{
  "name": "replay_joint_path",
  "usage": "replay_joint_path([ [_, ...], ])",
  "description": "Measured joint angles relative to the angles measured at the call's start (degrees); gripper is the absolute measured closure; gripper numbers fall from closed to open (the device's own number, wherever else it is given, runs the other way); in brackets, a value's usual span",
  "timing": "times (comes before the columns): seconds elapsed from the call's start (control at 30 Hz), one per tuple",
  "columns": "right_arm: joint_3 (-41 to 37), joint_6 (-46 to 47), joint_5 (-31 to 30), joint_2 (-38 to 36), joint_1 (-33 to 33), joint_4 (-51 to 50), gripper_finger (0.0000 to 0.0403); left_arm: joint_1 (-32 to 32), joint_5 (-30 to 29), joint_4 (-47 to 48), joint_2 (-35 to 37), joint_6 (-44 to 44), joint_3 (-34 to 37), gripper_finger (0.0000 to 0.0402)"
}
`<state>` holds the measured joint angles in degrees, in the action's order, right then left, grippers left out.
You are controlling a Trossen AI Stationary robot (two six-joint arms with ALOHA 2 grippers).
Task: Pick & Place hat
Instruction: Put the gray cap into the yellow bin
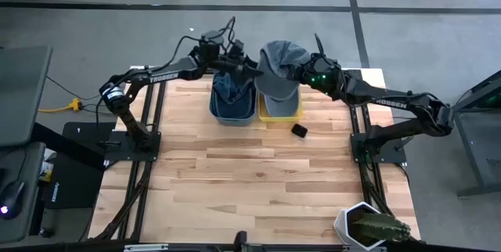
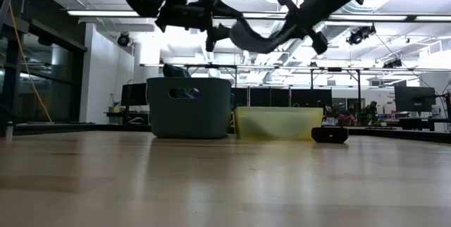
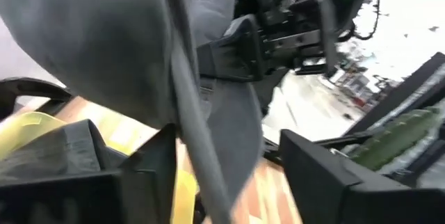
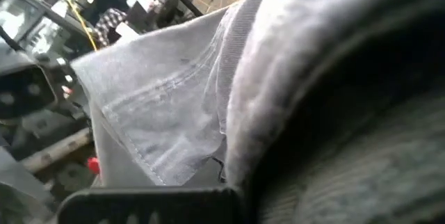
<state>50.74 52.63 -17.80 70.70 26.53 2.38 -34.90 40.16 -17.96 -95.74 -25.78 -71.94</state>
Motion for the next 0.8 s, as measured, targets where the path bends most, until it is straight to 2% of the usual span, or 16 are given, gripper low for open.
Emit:
replay_joint_path([
  [0.13, 0.0, -1.3, 2.5, 0.0, 2.2, -1.3, 0.0398, -4.6, 7.7, -0.1, 0.1, -3.5, 0.0, 0.0155],
  [0.23, 0.0, -2.4, 5.2, 0.0, 4.3, -3.6, 0.0398, -8.6, 13.0, -0.2, 0.1, -7.0, 0.0, 0.0133],
  [0.57, 0.0, -11.4, 16.4, 2.2, 10.8, -7.1, 0.0398, -19.1, 29.6, 0.0, 0.1, -13.7, 0.0, 0.0126],
  [0.7, 0.0, -12.6, 18.5, 7.2, 11.3, -7.4, 0.0398, -20.6, 32.3, 0.5, 0.9, -14.6, 0.0, 0.0126],
  [0.8, 0.0, -12.6, 19.5, 10.9, 11.4, -6.8, 0.0398, -20.6, 32.3, 2.3, 2.4, -14.6, 0.0, 0.0126],
])
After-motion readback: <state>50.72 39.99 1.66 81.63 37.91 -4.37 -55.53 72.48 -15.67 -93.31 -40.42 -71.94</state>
